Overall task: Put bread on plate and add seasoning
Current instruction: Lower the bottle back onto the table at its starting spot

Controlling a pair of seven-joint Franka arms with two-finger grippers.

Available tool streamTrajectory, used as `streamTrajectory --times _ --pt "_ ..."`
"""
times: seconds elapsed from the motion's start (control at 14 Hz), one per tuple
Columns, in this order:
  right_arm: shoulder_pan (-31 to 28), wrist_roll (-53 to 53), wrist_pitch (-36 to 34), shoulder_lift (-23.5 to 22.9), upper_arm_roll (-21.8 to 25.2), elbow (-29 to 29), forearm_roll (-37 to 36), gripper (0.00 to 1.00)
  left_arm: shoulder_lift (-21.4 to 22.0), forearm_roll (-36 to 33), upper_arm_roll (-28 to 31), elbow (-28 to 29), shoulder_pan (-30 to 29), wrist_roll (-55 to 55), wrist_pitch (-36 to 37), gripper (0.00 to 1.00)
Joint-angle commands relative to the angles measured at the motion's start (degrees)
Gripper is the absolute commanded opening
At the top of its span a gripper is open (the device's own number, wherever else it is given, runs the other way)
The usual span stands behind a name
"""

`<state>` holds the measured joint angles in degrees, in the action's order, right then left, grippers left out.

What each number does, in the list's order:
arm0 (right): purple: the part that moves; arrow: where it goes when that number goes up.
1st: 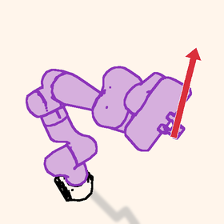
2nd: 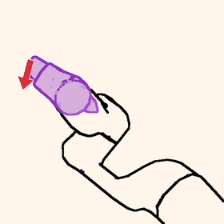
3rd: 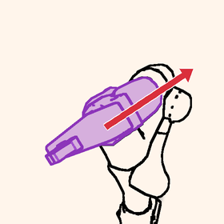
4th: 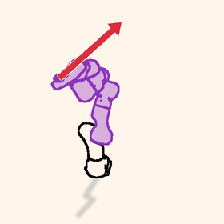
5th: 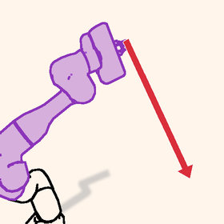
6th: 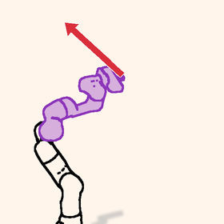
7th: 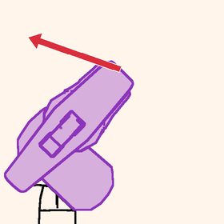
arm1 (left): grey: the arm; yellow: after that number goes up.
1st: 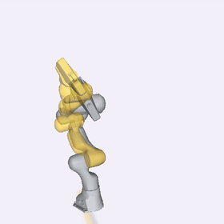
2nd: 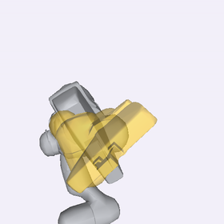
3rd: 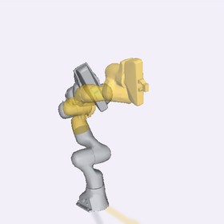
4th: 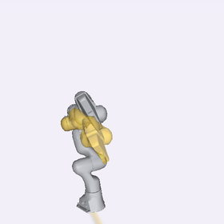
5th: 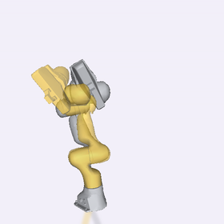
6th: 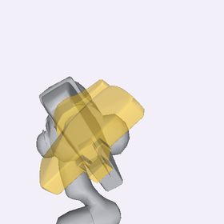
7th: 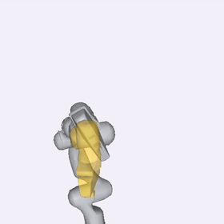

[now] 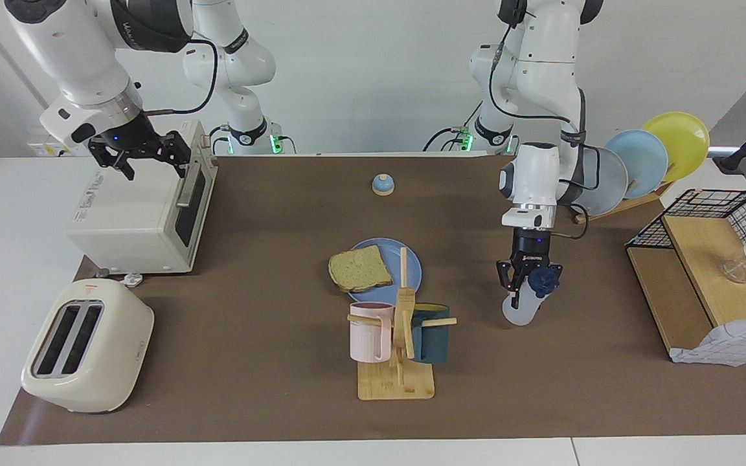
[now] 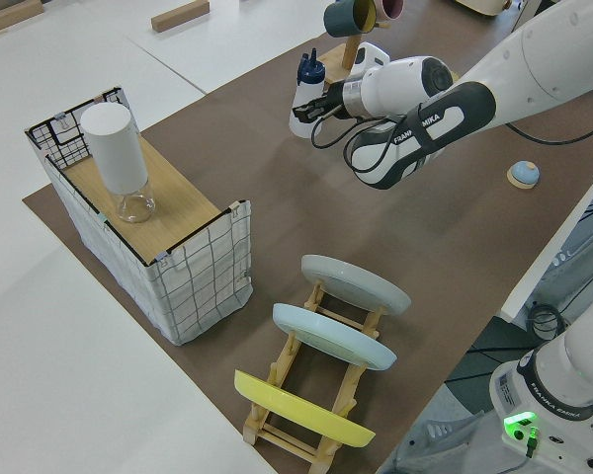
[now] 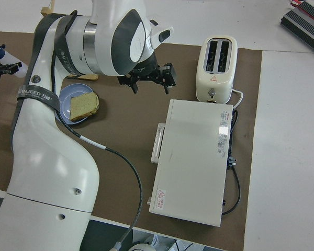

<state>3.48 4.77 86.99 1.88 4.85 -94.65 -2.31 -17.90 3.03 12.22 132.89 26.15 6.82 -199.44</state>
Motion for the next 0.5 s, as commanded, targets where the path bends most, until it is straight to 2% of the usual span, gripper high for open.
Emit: streamTrajectory --times 0.0,0.43 --pt "-0.32 0.86 0.37 0.58 -0.02 -0.71 0.2 1.0 -2.22 0.4 0.53 -0.52 0.92 -0.23 -1.39 0.0" --pt "-0.67 0.95 0.37 0.58 -0.02 -0.71 0.2 1.0 -3.9 -0.04 0.53 -0.79 0.92 -0.32 -1.39 0.0"
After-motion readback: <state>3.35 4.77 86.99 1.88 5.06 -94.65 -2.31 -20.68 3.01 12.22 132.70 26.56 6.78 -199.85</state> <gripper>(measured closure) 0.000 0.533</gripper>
